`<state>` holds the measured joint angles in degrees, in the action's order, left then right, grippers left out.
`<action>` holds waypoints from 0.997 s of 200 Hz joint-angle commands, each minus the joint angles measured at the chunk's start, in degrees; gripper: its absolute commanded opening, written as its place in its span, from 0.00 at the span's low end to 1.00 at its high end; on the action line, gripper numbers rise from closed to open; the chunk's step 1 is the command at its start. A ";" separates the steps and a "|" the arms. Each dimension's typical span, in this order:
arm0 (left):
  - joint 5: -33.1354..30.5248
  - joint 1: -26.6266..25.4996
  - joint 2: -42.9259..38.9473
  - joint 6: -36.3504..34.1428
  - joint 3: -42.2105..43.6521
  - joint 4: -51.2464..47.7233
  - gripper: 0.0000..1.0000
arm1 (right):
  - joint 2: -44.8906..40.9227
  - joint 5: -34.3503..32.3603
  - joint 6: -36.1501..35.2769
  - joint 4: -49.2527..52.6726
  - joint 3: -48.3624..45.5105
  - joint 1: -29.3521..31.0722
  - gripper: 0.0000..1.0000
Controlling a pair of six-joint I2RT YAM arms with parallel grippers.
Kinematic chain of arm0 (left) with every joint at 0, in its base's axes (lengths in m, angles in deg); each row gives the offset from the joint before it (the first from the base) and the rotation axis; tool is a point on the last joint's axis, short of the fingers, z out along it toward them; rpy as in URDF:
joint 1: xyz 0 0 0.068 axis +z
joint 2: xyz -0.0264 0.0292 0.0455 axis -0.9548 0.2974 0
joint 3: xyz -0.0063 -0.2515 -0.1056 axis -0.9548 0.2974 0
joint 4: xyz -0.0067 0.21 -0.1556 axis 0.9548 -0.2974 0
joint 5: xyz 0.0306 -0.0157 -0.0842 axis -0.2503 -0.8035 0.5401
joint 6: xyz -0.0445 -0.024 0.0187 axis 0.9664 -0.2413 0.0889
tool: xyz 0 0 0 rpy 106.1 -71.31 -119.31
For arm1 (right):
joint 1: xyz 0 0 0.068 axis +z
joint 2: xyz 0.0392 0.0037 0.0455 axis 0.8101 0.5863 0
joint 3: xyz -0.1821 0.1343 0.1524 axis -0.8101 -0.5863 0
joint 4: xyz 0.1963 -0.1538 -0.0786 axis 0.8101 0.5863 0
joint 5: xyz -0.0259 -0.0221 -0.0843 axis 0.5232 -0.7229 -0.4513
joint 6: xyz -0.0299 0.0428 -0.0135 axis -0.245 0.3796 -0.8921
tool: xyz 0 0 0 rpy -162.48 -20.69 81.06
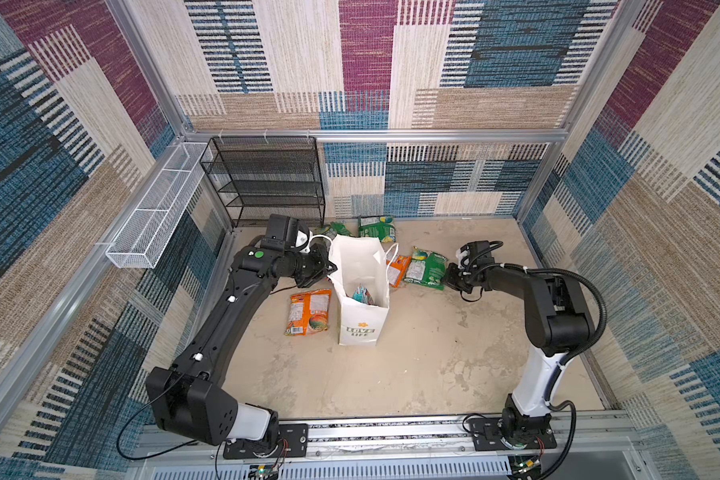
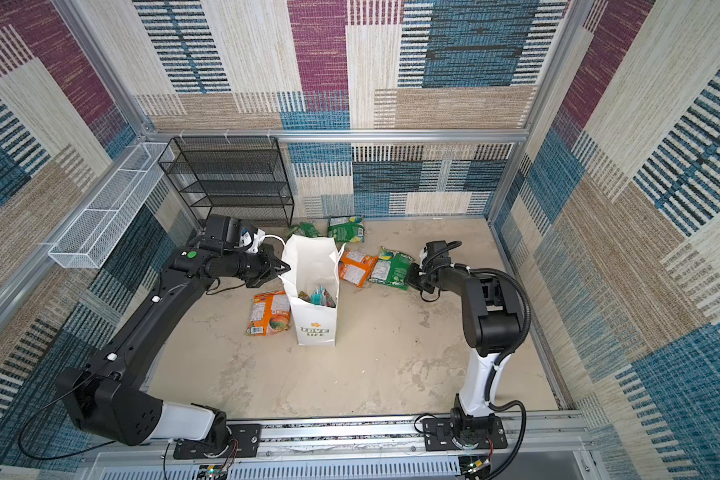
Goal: Place the snacks into the paper bag
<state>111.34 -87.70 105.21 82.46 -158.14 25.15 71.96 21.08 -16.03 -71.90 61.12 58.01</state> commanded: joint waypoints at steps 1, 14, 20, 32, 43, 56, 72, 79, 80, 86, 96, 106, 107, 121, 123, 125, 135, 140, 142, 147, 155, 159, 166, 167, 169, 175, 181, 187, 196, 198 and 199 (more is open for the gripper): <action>1.06 0.15 -0.02 0.38 -0.10 1.85 0.00 | -4.19 2.34 0.36 0.69 -0.30 0.05 0.00; 1.03 0.20 0.00 0.45 -0.10 1.85 0.00 | -7.03 2.49 0.58 1.29 -0.56 0.05 0.00; 1.08 0.24 0.00 0.44 -0.16 1.85 0.00 | -8.69 2.46 0.81 1.54 -0.86 0.05 0.00; 1.13 0.25 -0.10 0.45 -0.14 1.90 0.00 | -11.49 2.25 1.26 1.77 -1.43 0.06 0.00; 1.21 0.26 -0.08 0.45 -0.16 1.92 0.00 | -13.92 2.36 1.85 1.93 -2.09 0.10 0.00; 1.25 0.37 -0.14 0.52 -0.14 1.92 0.00 | -16.67 2.98 2.39 1.79 -2.75 0.05 0.00; 1.24 0.34 -0.16 0.46 -0.14 1.84 0.00 | -19.37 3.55 2.78 2.23 -2.71 0.02 0.00; 1.33 0.33 -0.16 0.47 -0.12 1.83 0.00 | -20.38 3.49 2.78 2.68 -2.45 0.03 0.00; 1.34 0.33 -0.16 0.51 -0.10 1.88 0.00 | -20.56 3.48 2.78 2.70 -2.43 0.04 0.00; 1.34 0.33 -0.13 0.49 -0.13 1.88 0.00 | -21.43 3.51 2.86 3.04 -2.28 0.05 0.00; 1.29 0.33 -0.17 0.63 -0.16 1.87 0.00 | -22.73 3.79 3.12 3.09 -2.29 0.05 0.00; 1.40 0.33 -0.16 0.62 -0.08 1.96 0.00 | -23.73 4.45 3.39 3.09 -2.41 0.05 0.00; 1.37 0.33 -0.17 0.58 -0.08 1.94 0.00 | -23.86 4.53 3.39 3.08 -2.42 0.05 0.00; 1.48 0.35 -0.17 0.67 -0.05 2.12 0.00 | -24.73 5.50 3.79 3.24 -2.45 0.01 0.00; 1.51 0.33 -0.24 0.69 -0.07 2.17 0.00 | -24.90 5.60 3.82 3.29 -2.43 0.04 0.00; 1.52 0.33 -0.19 0.69 -0.03 2.18 0.00 | -25.01 5.72 3.83 3.30 -2.46 0.03 0.00; 1.44 0.33 -0.27 0.73 0.02 2.30 0.00 | -25.79 6.10 4.10 2.93 -2.61 0.05 0.00; 1.57 0.38 -0.24 0.74 0.01 2.34 0.00 | -26.08 6.06 4.24 3.04 -2.54 0.06 0.00; 1.60 0.34 -0.23 0.77 0.01 2.29 0.00 | -26.16 6.03 4.20 3.06 -2.47 0.08 0.00; 1.61 0.33 -0.26 0.80 0.02 2.32 0.00 | -26.36 6.25 4.20 3.24 -2.27 0.12 0.00; 1.60 0.37 -0.26 0.78 0.01 2.28 0.00 | -26.74 6.77 4.27 3.37 -1.80 0.14 0.00; 1.60 0.33 -0.22 0.80 0.03 2.28 0.00 | -26.94 7.07 4.35 3.54 -1.56 0.12 0.00; 1.58 0.37 -0.30 0.77 0.02 2.29 0.00 | -27.49 7.41 4.53 3.75 -0.92 0.10 0.00; 1.55 0.35 -0.28 0.75 0.02 2.28 0.00 | -27.63 7.46 4.58 3.80 -0.83 0.12 0.00; 1.53 0.33 -0.22 0.73 0.01 2.32 0.00 | -27.78 7.50 4.66 3.89 -0.64 0.20 0.00; 1.58 0.37 -0.26 0.75 0.02 2.34 0.00 | -28.39 7.58 4.86 4.11 -0.02 0.30 0.00; 1.56 0.33 -0.26 0.79 0.01 2.29 0.00 | -28.94 7.57 5.04 4.53 0.85 0.44 0.00; 1.69 0.33 -0.27 0.77 0.01 2.33 0.00 | -29.60 7.74 5.23 4.88 1.59 0.64 0.00; 1.79 0.33 -0.26 0.84 0.03 2.32 0.00 | -30.43 7.83 5.61 5.55 3.21 1.02 0.00; 1.85 0.33 -0.26 0.88 0.02 2.31 0.00 | -30.61 7.86 5.64 5.71 3.52 1.13 0.00; 1.86 0.33 -0.22 0.85 0.01 2.29 0.00 | -30.68 7.86 5.71 5.75 3.71 1.16 0.00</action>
<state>112.45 -87.46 105.21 82.64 -158.09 25.15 43.37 27.00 -11.68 -64.86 61.67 58.40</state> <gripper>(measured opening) 0.060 0.051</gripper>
